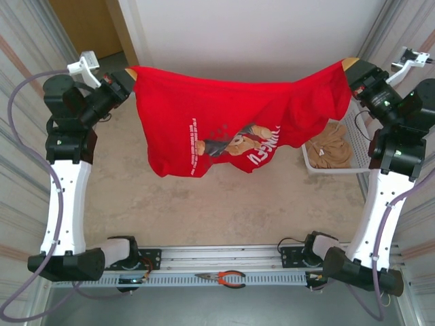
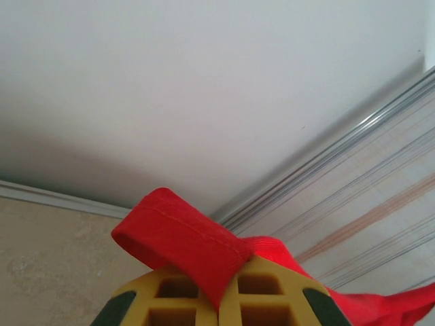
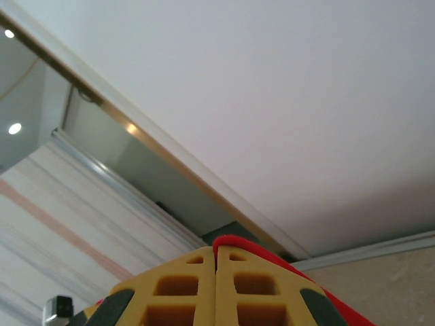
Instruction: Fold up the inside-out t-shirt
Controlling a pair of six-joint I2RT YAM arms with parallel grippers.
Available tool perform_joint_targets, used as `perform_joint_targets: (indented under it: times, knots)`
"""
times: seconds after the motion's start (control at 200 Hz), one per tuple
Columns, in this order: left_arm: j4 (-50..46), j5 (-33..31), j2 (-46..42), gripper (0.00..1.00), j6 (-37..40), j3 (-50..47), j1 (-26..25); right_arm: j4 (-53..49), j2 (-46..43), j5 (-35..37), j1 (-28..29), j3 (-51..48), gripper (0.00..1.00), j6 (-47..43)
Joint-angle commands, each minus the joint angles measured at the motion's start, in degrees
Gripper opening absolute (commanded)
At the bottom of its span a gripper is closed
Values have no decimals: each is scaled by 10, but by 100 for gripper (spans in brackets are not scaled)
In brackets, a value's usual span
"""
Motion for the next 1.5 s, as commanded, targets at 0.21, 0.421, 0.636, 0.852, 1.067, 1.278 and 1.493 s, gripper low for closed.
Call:
perform_joint_targets:
  times: [0.21,0.421,0.636,0.852,1.067,1.278,1.493]
  knots:
    - [17,13,210,0,-3,39,5,31,152,64,119,22,0,-59]
    - [24,12,367,0,-27,201,-3,31,336,45,144,203,0,-53]
    - [-88,3,465,0,-30,516,-8,-79,438,53,146,510,0,-47]
    - [-89,28,405,0,-19,447,-7,-48,327,47,158,358,0,-50]
    - [-53,15,217,0,38,44,-15,28,70,124,224,-135,0,-81]
    - [-29,-44,90,0,39,-335,-46,-6,-113,298,404,-511,0,-92]
    - [16,-58,14,0,-9,-568,-44,-99,-267,404,520,-709,0,-9]
